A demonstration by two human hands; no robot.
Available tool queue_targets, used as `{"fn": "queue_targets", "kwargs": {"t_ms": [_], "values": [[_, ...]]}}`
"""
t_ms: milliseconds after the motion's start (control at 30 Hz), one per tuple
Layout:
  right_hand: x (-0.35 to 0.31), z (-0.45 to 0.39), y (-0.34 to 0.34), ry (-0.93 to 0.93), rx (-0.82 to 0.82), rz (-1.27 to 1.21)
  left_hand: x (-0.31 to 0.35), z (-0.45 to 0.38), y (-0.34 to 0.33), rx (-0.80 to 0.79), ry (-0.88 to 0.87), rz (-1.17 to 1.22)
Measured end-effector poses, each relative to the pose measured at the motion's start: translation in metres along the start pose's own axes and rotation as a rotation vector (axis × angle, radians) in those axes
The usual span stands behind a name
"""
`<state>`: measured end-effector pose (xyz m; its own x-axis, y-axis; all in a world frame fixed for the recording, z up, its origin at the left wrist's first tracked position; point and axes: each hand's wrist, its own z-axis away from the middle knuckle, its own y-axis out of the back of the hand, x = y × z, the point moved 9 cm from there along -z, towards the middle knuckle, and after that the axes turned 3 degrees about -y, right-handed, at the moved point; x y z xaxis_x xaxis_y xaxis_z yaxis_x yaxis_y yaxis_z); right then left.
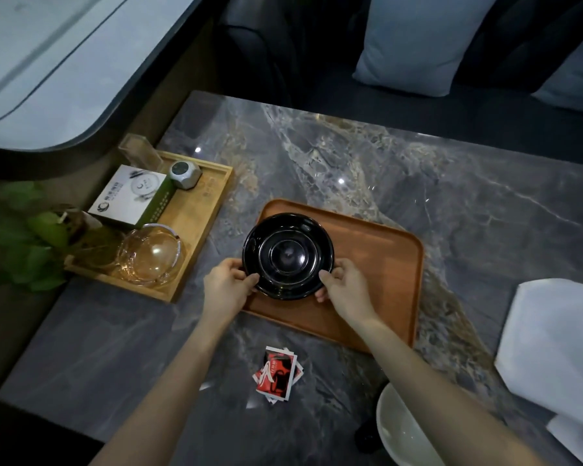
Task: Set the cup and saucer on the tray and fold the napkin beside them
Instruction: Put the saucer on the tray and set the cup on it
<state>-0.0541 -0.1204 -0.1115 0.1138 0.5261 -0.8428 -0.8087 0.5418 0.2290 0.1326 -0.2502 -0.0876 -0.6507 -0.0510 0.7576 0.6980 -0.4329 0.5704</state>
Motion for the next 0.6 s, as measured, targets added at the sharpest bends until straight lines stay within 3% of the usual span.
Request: {"fn": "queue_targets", "kwargs": {"t_ms": [400,600], "values": [[-0.002,-0.003,-0.001,0.000,-0.017,-0.019,-0.004,-0.003,-0.002,-0.002,0.057,-0.027],[0.003,-0.004,-0.003,-0.131,-0.137,0.002,0.016,0.006,0.007,0.045,-0.109,-0.253]]}}
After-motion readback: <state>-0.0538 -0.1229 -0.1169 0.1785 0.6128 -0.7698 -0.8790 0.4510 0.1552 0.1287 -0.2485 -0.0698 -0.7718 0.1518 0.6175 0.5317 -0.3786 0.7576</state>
